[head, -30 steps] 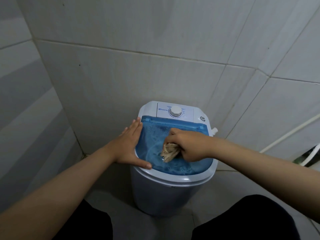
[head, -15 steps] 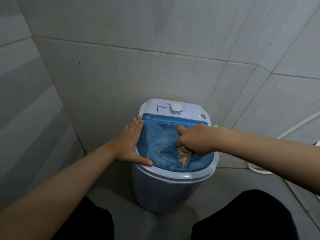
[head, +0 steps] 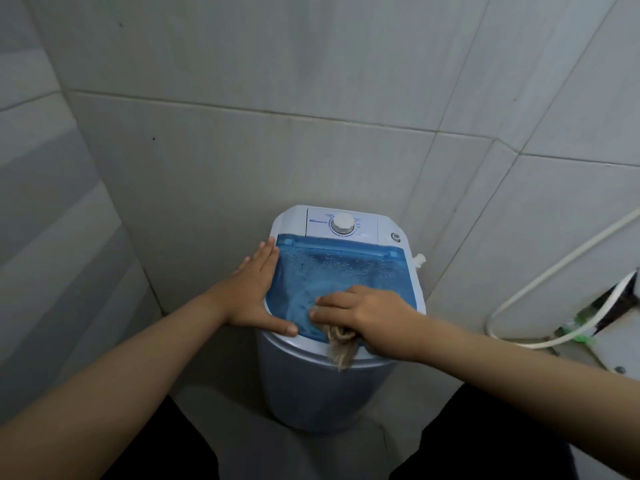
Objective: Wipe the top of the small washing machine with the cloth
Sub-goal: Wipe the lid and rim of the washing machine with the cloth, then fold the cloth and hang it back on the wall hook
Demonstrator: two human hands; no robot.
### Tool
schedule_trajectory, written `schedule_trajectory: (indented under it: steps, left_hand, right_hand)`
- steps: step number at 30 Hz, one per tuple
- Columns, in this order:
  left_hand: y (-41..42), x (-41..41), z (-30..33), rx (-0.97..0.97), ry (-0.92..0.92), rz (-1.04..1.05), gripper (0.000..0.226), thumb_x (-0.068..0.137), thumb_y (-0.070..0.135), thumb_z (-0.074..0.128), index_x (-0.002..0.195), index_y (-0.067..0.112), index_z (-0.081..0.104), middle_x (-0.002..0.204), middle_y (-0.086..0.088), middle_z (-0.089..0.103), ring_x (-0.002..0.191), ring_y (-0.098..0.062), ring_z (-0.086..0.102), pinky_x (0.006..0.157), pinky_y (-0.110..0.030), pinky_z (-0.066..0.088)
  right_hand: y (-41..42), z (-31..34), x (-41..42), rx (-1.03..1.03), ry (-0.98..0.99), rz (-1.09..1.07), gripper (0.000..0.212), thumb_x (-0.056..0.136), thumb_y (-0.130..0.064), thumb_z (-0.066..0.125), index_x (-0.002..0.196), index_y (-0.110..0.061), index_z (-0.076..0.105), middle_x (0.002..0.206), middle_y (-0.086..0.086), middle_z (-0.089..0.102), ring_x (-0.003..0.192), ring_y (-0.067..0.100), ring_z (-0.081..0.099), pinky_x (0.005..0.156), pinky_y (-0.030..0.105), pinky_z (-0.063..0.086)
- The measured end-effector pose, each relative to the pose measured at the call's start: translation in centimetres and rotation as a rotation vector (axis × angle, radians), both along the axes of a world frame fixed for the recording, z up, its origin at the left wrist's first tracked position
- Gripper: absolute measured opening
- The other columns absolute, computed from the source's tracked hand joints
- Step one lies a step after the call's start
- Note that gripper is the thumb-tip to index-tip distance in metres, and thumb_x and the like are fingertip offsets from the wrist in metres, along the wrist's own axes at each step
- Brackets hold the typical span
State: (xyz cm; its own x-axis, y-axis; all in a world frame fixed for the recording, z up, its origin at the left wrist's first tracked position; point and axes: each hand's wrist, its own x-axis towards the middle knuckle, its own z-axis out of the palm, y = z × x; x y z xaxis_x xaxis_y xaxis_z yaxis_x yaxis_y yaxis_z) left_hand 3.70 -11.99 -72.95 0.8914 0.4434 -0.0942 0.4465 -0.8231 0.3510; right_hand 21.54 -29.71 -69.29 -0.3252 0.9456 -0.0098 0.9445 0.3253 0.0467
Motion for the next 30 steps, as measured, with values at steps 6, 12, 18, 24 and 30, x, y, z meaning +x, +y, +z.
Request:
schedule_trajectory:
  steps: [6, 12, 18, 24, 30]
  left_hand:
    - [-0.1, -0.1, -0.1, 0.005, 0.003, 0.004, 0.146, 0.047, 0.090, 0.052, 0.143, 0.011, -0.024, 0.150, -0.003, -0.036, 0.139, -0.016, -0.029, 0.115, -0.038, -0.009]
    - [-0.2, -0.2, 0.2, 0.022, 0.042, 0.006, 0.147, 0.046, 0.092, 0.048, 0.143, 0.009, -0.025, 0.150, -0.004, -0.036, 0.139, -0.017, -0.028, 0.116, -0.039, -0.008]
    - [0.1, -0.1, 0.5, 0.012, 0.090, 0.011, 0.148, 0.045, 0.090, 0.054, 0.143, 0.011, -0.024, 0.150, -0.002, -0.036, 0.140, -0.017, -0.027, 0.117, -0.041, -0.007]
    - [-0.1, 2.7, 3.3, -0.094, -0.198, 0.143, 0.131, 0.044, 0.089, 0.056, 0.147, 0.022, 0.013, 0.158, -0.003, 0.011, 0.145, -0.019, 0.005, 0.118, -0.048, 0.003]
    - [0.2, 11.3, 6.3, -0.561, -0.675, 0.162, 0.065, 0.060, 0.055, 0.073, 0.114, 0.021, 0.059, 0.112, -0.003, 0.066, 0.104, -0.012, 0.063, 0.096, -0.037, 0.050]
  right_hand:
    - [-2.5, -0.6, 3.1, 0.029, -0.001, 0.104, 0.053, 0.082, -0.009, 0.061, 0.127, -0.033, 0.049, 0.131, -0.005, 0.058, 0.109, 0.023, 0.061, 0.072, 0.035, 0.060]
    - [-4.6, 1.1, 6.5, -0.059, -0.084, 0.073, 0.058, 0.080, -0.005, 0.053, 0.127, -0.038, 0.046, 0.132, -0.008, 0.055, 0.111, 0.021, 0.058, 0.075, 0.035, 0.058]
    - [-3.9, 4.7, 8.8, -0.151, -0.055, -0.240, 0.058, 0.076, -0.004, 0.049, 0.126, -0.034, 0.051, 0.125, 0.000, 0.048, 0.101, 0.024, 0.058, 0.067, 0.029, 0.043]
    - [0.3, 6.7, 8.2, 0.083, 0.779, -0.502, 0.031, 0.073, 0.003, 0.069, 0.099, -0.013, 0.063, 0.089, 0.005, 0.068, 0.082, 0.016, 0.063, 0.078, 0.029, 0.051]
    - [5.5, 5.5, 10.0, 0.086, 1.309, -0.524, 0.027, 0.074, 0.006, 0.072, 0.088, -0.015, 0.062, 0.081, -0.001, 0.069, 0.074, 0.005, 0.066, 0.072, 0.020, 0.055]
